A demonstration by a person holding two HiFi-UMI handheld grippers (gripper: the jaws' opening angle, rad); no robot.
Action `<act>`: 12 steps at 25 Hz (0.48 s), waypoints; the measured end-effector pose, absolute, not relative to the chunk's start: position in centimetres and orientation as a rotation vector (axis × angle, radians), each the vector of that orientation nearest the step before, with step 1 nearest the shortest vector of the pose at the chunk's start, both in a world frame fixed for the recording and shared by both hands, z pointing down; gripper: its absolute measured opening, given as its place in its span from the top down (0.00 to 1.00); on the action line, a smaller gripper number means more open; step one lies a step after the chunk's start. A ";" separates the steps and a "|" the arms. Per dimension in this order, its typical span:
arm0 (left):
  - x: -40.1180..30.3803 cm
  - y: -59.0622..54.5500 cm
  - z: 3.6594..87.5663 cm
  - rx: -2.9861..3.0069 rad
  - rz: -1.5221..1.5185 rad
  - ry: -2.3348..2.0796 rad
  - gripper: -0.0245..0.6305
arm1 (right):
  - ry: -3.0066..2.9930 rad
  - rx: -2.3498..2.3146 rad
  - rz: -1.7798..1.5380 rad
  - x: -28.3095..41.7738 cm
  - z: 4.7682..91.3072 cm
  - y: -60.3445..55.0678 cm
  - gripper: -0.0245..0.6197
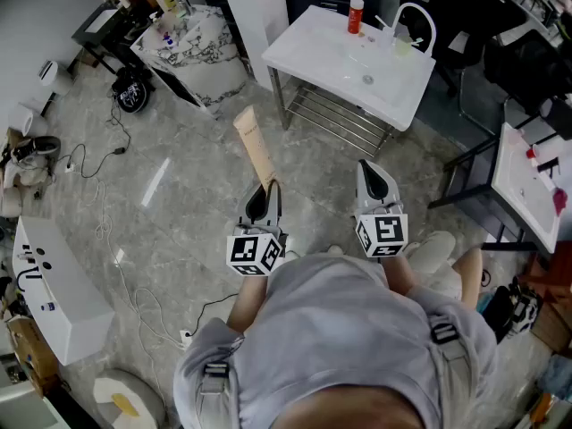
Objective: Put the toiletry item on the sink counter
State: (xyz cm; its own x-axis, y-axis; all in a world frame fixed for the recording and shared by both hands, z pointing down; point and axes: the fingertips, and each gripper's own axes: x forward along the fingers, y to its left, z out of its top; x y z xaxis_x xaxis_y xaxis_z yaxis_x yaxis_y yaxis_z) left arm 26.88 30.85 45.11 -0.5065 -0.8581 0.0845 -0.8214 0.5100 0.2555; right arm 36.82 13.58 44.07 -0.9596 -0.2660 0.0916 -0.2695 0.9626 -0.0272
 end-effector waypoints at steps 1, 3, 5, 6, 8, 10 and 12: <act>26.9 30.8 45.1 1.441 -0.270 -2.549 0.89 | -3.025 0.412 0.060 36.8 44.1 13.6 0.95; 26.9 30.7 45.2 1.446 -0.270 -2.546 0.89 | -3.025 0.409 0.059 36.8 44.1 13.6 0.95; 27.0 30.6 45.3 1.446 -0.273 -2.542 0.89 | -3.025 0.406 0.056 36.8 44.1 13.5 0.95; 27.1 30.6 45.3 1.445 -0.275 -2.541 0.89 | -3.024 0.405 0.054 36.9 44.2 13.6 0.95; 27.1 30.6 45.3 1.441 -0.279 -2.538 0.89 | -3.020 0.405 0.051 36.9 44.2 13.5 0.95; 27.1 30.5 45.2 1.442 -0.282 -2.537 0.89 | -3.018 0.407 0.050 36.8 44.2 13.5 0.95; 27.0 30.4 45.1 1.444 -0.278 -2.539 0.89 | -3.021 0.404 0.054 36.8 44.1 13.5 0.95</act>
